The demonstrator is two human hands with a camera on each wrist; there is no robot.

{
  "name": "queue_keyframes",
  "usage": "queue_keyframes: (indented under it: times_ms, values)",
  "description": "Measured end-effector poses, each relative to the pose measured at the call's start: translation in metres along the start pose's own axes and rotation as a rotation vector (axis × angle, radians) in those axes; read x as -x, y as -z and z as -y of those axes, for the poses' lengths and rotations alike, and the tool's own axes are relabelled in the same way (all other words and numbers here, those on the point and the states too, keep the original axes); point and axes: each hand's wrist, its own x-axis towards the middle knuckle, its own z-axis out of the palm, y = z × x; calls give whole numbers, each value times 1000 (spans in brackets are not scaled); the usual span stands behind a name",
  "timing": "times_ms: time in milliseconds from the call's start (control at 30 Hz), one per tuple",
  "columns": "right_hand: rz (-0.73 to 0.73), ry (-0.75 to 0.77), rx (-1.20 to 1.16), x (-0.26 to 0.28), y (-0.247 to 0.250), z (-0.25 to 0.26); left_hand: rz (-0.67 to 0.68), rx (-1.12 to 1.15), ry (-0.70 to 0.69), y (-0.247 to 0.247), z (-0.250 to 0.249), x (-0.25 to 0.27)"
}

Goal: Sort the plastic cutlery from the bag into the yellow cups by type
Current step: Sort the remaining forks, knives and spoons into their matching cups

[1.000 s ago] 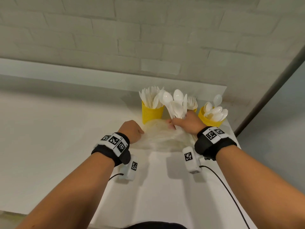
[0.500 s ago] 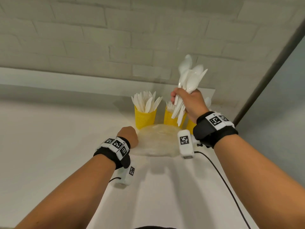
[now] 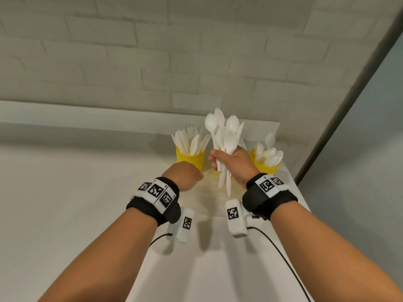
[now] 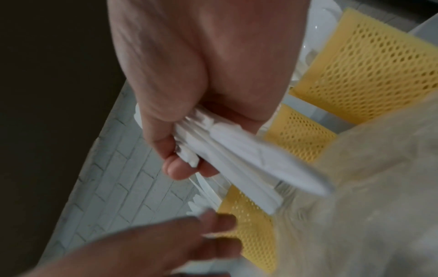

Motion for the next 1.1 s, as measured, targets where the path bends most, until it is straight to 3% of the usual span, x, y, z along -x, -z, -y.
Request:
queue_keyframes:
  times_ms: [133, 267, 600, 967, 1100]
  values:
    - [42, 26, -35, 5, 0, 1, -219, 610, -82, 19, -24, 3]
    - [91, 10, -90, 5, -1, -4, -189, 925, -97, 31, -47, 3]
    - [114, -63, -89, 14, 11, -9, -60, 929, -28, 21, -62, -16]
    - [54, -46, -103, 13, 34, -7, 59, 1333, -105, 20, -62, -28]
    - [63, -45, -41, 10, 34, -9, 22, 1422, -126, 20, -56, -32]
